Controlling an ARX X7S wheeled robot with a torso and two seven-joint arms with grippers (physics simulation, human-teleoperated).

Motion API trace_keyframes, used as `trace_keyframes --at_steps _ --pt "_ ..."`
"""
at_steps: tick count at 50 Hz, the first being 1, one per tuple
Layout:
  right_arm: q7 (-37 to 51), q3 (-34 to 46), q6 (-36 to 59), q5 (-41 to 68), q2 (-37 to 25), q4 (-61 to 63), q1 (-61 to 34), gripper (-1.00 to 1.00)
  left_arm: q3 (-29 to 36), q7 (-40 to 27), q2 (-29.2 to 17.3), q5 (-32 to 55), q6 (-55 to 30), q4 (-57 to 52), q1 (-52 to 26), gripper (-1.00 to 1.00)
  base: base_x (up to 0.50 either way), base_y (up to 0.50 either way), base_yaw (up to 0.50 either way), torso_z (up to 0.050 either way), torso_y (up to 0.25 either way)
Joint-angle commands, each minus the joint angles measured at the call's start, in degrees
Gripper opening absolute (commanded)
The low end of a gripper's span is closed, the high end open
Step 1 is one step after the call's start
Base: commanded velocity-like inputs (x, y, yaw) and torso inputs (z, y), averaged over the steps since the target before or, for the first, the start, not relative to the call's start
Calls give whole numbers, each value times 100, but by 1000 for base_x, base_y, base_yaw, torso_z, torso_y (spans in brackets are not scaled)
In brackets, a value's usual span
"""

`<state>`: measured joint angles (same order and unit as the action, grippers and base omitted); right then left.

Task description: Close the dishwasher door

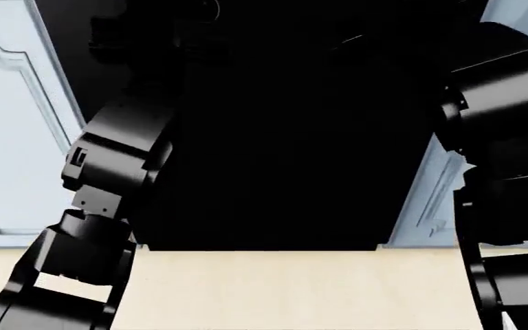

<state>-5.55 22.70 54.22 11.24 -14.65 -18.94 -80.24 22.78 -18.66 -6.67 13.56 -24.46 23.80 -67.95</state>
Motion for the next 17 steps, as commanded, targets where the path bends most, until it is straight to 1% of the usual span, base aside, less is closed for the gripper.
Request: trace_keyframes --at_steps 1,3,9,13,17 --pt "-157 270 -3297 482 777 -4978 -1609 100 -63 -210 114 41 -435 616 -289 100 0 0 0 0 0" --pt "-249 320 -3442 396 887 -5573 -1801 100 -48 -269 114 46 -630 603 -320 100 0 0 0 0 0" --pt "-170 323 -2896 60 901 -5600 -1734 100 -45 -455 133 103 -1280 592 -432 100 0 0 0 0 0" --pt "-220 223 -2804 -116 915 -5600 -1714 100 -42 -498 134 129 -1391 592 -453 100 0 0 0 0 0" --pt "-268 91 -2858 -239 922 -5600 -1699 100 -44 -481 128 161 -1333 593 -444 100 0 0 0 0 0"
